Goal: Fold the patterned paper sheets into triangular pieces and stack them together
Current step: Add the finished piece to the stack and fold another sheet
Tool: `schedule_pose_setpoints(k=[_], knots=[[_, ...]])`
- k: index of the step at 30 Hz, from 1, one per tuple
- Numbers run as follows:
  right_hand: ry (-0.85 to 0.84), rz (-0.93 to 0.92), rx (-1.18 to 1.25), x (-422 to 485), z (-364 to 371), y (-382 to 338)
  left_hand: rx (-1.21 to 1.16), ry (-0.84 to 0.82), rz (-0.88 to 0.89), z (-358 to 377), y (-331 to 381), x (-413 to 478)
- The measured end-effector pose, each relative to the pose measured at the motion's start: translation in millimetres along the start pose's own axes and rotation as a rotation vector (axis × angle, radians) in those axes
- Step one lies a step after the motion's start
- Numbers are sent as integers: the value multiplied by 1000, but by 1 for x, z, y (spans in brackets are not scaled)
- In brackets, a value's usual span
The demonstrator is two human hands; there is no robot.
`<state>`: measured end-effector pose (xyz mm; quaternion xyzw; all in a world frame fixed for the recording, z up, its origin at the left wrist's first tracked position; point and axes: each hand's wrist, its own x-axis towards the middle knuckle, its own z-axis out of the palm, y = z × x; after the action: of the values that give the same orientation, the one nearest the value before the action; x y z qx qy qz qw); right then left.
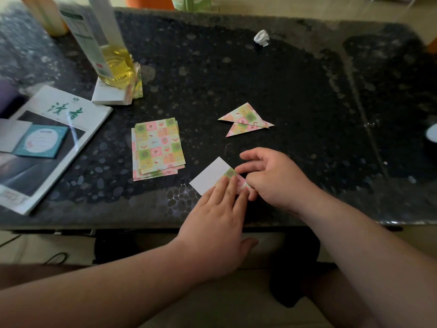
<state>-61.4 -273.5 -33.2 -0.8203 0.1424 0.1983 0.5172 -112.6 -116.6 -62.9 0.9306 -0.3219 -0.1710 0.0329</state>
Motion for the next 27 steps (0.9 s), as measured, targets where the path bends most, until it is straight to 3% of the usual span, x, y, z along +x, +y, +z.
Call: schedule_pose_setpoints(k=[7, 13, 19, 27], knots=[[-1, 25, -7, 0, -6, -4, 13, 11, 3, 0, 0, 0], [224, 12, -243, 5, -55, -8, 36, 23, 9, 0, 0, 0], [-23, 170, -533, -2, -47, -1, 44, 11, 9, -3, 3, 1], [-93, 200, -476, -5, -39, 5, 57, 48, -7, -1, 6, 3]])
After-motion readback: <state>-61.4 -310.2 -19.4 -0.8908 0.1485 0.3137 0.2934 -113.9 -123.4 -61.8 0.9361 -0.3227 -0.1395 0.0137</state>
